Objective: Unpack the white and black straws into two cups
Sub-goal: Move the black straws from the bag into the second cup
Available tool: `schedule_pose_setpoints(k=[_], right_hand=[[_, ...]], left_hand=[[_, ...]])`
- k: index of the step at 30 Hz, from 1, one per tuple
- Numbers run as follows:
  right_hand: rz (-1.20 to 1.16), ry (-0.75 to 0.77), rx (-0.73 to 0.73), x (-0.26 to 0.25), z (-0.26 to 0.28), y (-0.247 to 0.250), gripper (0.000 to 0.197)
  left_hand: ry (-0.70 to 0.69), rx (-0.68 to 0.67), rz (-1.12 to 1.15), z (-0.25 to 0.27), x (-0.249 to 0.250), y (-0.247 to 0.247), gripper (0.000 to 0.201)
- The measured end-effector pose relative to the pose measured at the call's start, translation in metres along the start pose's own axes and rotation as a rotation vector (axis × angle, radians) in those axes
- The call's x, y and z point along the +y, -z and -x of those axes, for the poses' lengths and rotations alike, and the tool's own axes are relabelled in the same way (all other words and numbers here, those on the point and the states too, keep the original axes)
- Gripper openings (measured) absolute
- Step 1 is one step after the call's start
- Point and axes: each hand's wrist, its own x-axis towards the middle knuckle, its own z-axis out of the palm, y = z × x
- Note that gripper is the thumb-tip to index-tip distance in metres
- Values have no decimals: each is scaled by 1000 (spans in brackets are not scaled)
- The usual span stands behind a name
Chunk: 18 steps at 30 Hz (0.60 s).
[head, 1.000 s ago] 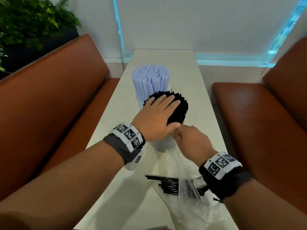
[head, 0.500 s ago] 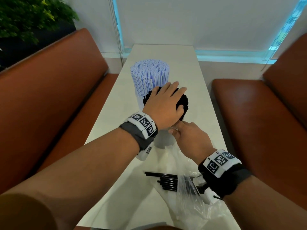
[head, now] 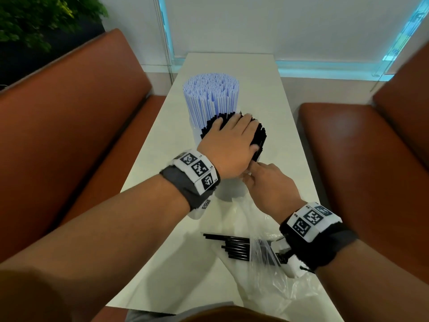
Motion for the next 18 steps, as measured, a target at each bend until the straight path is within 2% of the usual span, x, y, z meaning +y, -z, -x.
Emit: schedule_pose_setpoints(k=[5,7,9,10,11,13,14,15,16,18], right_hand=[[18,14,-18,-4,4,5,22],[28,37,37,-8,10,12,16],[14,71,181,-11,23,15,13],[17,68,236,-11,30,14,17],[28,35,232,-11,36,12,26],[104,-118,-11,-11,46,4,56],[176,-177,-154,-9,48,0,67],[247,-201,-264,-8,48,-5,73],[298,-197,-339,-5,47,-10,69],[294,-181,-411,-4,41,-16,45]], left_hand=[[-52,-45,80,8,-5,17,67],[-61,16,278,16,-8,30,70],[-44,150,526,34,-16,38,63],[-23,250,615,44,-21,39,55],[13,352,682,56,-25,39,43],[106,439,772,82,-26,33,21],[152,396,785,94,-24,26,20],[197,273,779,103,-21,16,24],[225,79,740,111,-18,4,29],[181,-370,567,124,-9,-20,31]])
